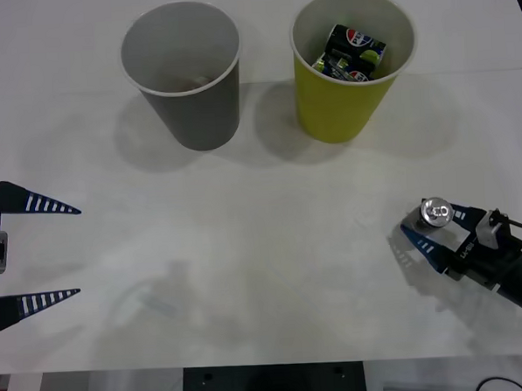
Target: Put the can into the green bin and the plastic bottle into the gray bin
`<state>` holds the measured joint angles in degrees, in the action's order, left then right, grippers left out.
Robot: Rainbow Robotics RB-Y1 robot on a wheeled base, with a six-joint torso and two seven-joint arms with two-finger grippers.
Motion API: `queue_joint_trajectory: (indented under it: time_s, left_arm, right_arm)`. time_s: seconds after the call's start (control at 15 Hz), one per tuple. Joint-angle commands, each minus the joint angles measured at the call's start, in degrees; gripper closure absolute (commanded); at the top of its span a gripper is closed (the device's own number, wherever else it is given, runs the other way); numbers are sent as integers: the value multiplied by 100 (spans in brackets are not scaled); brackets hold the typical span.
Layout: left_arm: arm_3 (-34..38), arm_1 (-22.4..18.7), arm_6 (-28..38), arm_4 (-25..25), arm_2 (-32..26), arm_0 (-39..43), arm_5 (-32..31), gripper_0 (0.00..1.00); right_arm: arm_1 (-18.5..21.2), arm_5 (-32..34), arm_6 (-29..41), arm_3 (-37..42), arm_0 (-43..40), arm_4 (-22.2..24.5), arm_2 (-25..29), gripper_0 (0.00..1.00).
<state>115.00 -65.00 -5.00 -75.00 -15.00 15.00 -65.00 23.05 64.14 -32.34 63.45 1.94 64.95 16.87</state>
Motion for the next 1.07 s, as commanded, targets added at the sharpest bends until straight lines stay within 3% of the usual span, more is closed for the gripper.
queue_joint_trajectory:
  time_s: [0.07, 0.47, 0.87, 1.07]
  left_arm:
    - [0, 0, 0, 0, 0, 0, 0, 0]
    - [0, 0, 0, 0, 0, 0, 0, 0]
    - [0, 0, 0, 0, 0, 0, 0, 0]
    - [0, 0, 0, 0, 0, 0, 0, 0]
  right_arm:
    - [-3, -6, 9, 1, 0, 0, 0, 100]
    - [41, 64, 97, 1, 8, 0, 9, 100]
    - [375, 196, 369, 159, -9, 18, 0, 100]
    - [472, 178, 1433, 994, -141, 747, 132, 100]
